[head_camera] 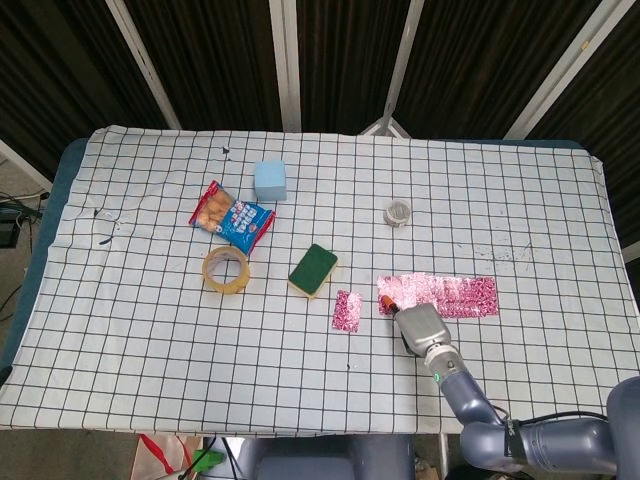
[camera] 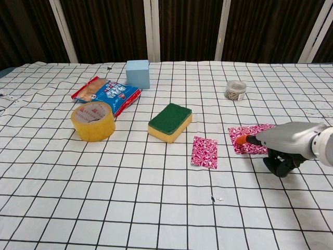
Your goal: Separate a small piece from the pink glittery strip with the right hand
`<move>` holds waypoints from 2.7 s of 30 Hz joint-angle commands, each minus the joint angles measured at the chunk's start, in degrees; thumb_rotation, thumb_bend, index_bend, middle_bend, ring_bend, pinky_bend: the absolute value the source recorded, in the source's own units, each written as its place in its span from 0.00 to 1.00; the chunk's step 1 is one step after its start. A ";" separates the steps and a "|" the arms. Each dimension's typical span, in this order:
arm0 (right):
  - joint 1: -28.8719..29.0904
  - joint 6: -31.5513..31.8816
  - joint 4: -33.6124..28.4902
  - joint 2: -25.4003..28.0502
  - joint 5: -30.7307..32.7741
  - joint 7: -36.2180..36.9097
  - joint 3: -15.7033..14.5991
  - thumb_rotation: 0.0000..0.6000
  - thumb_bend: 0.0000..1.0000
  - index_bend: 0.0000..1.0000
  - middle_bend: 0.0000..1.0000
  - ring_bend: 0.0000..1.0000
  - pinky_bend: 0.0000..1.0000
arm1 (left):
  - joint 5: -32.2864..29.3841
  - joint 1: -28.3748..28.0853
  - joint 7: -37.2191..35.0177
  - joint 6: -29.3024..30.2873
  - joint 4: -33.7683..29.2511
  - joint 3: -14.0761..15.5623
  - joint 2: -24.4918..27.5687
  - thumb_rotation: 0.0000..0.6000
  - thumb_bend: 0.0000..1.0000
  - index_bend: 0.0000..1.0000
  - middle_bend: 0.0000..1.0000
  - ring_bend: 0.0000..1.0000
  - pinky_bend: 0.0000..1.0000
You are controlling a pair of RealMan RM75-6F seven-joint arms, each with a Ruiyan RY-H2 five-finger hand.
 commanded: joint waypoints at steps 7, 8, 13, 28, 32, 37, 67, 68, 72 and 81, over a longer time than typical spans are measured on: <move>-0.38 0.71 -1.22 0.42 -0.76 -0.29 -0.95 1.00 0.76 0.10 0.86 0.86 0.68 | 0.17 0.01 0.06 0.01 -0.02 0.05 -0.01 1.00 0.26 0.19 0.04 0.00 0.07; -0.47 0.85 -1.46 0.50 -1.03 -0.32 -1.10 1.00 0.76 0.10 0.86 0.86 0.68 | 0.16 0.02 0.03 0.04 -0.02 0.04 -0.01 1.00 0.26 0.19 0.04 0.00 0.07; -0.94 1.59 -2.88 0.80 -2.44 -0.65 -2.09 1.00 0.76 0.10 0.86 0.86 0.68 | 0.35 -0.07 0.18 -0.11 -0.03 0.11 -0.06 1.00 0.27 0.19 0.04 0.00 0.07; -4.06 3.61 -6.24 2.52 -7.84 -0.25 -6.22 1.00 0.76 0.10 0.86 0.86 0.68 | 0.49 -0.03 0.28 -0.04 -0.09 0.12 -0.09 1.00 0.27 0.19 0.04 0.00 0.07; -4.96 4.12 -7.36 3.30 -8.79 -0.53 -7.49 1.00 0.76 0.10 0.86 0.86 0.68 | 0.47 0.01 0.31 0.02 -0.12 0.12 -0.09 1.00 0.27 0.19 0.04 0.00 0.07; -6.66 4.52 -7.25 3.68 -10.87 0.02 -9.09 1.00 0.76 0.10 0.86 0.86 0.68 | 0.40 0.10 0.21 0.16 -0.10 0.07 -0.05 1.00 0.27 0.19 0.04 0.00 0.07; -15.56 7.70 -11.93 7.98 -24.37 2.26 -13.69 1.00 0.76 0.10 0.86 0.86 0.68 | 0.36 -0.26 1.40 -0.48 -0.38 0.14 -0.35 1.00 0.27 0.19 0.04 0.00 0.07; -15.71 7.88 -12.05 8.12 -24.98 2.68 -13.32 1.00 0.76 0.10 0.86 0.86 0.68 | 0.40 -0.30 1.45 -0.55 -0.40 0.17 -0.35 1.00 0.27 0.19 0.04 0.00 0.07; -16.32 8.93 -13.00 8.99 -28.65 5.23 -11.61 1.00 0.76 0.10 0.86 0.86 0.68 | 0.54 -0.33 1.73 -0.50 -0.45 0.19 -0.47 1.00 0.27 0.19 0.04 0.00 0.07; -19.36 14.18 -14.90 16.34 -41.13 27.63 -4.58 1.00 0.76 0.03 0.36 0.46 0.38 | 0.33 -0.23 1.25 -0.46 -0.37 0.16 -0.30 1.00 0.27 0.19 0.04 0.00 0.07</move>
